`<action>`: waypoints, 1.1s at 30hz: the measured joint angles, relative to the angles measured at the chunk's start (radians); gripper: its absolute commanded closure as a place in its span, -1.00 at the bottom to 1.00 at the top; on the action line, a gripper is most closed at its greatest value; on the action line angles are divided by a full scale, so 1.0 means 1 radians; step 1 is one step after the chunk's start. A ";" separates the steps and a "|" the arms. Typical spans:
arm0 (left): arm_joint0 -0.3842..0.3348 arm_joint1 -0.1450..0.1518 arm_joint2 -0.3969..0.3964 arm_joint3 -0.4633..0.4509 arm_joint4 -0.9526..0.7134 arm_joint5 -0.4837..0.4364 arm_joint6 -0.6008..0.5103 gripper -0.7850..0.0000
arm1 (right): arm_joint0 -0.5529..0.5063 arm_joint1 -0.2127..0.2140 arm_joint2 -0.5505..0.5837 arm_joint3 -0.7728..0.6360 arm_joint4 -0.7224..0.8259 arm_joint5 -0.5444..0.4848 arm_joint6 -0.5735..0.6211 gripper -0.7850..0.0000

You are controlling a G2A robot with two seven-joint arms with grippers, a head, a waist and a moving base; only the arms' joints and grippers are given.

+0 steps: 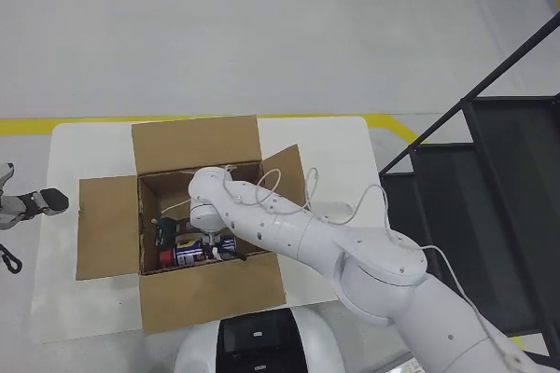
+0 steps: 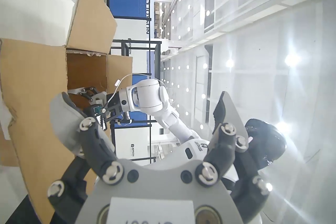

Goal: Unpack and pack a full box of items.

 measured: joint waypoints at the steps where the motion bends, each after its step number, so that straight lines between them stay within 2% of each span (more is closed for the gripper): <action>1: 0.000 0.000 0.000 0.000 0.000 0.000 0.000 -1.00 | -0.002 -0.002 -0.002 0.004 -0.003 -0.003 0.002 -1.00; 11: 0.000 0.000 0.000 0.000 0.000 0.000 0.000 -1.00 | -0.021 -0.026 0.000 0.078 -0.030 0.007 -0.039 -1.00; 14: 0.000 0.000 0.000 0.000 0.000 0.000 0.000 -1.00 | -0.029 -0.036 0.000 0.103 -0.036 0.009 -0.056 -0.85; 16: 0.000 0.000 0.000 0.000 0.000 0.000 0.000 -1.00 | -0.034 -0.042 -0.002 0.119 -0.038 0.006 -0.061 -0.89; 19: 0.000 0.000 0.000 0.000 0.000 0.000 0.000 -1.00 | -0.040 -0.054 -0.002 0.147 -0.039 0.002 -0.065 -0.79; 20: 0.000 0.000 0.000 0.000 0.000 0.000 0.000 -1.00 | -0.042 -0.059 -0.003 0.157 -0.041 0.001 -0.066 -0.69; 21: 0.000 0.000 0.000 0.000 0.000 0.000 0.000 -1.00 | -0.043 -0.062 -0.004 0.165 -0.043 0.000 -0.067 -0.50; 22: 0.000 0.000 0.000 0.000 0.000 0.000 0.000 -1.00 | -0.043 -0.065 -0.004 0.173 -0.044 -0.001 -0.068 -0.15; 23: 0.000 0.000 0.000 0.000 0.000 0.000 0.000 -1.00 | -0.043 -0.070 -0.003 0.182 -0.046 -0.003 -0.071 0.00; 24: 0.000 0.000 0.000 0.000 0.000 0.000 0.000 -1.00 | -0.043 -0.073 -0.003 0.189 -0.046 -0.004 -0.072 0.24; 25: 0.000 0.000 0.000 0.000 0.000 0.000 0.000 -1.00 | -0.043 -0.076 -0.002 0.196 -0.047 -0.005 -0.074 0.36; 27: 0.000 0.000 0.000 0.000 0.000 0.000 0.000 -1.00 | -0.041 -0.082 0.000 0.213 -0.048 -0.008 -0.077 0.44; 28: 0.000 0.000 0.000 0.000 0.000 0.000 0.000 -1.00 | -0.040 -0.085 0.001 0.219 -0.049 -0.009 -0.077 0.45; 29: 0.000 0.000 0.000 0.000 0.000 0.000 0.000 -1.00 | -0.039 -0.088 0.002 0.227 -0.050 -0.011 -0.078 0.36; 31: 0.000 0.000 0.000 0.000 0.000 0.000 0.000 -1.00 | -0.038 -0.093 0.004 0.239 -0.052 -0.014 -0.080 0.07; 33: 0.000 0.000 0.000 0.000 0.000 0.000 0.000 -1.00 | -0.036 -0.099 0.006 0.251 -0.054 -0.016 -0.083 0.08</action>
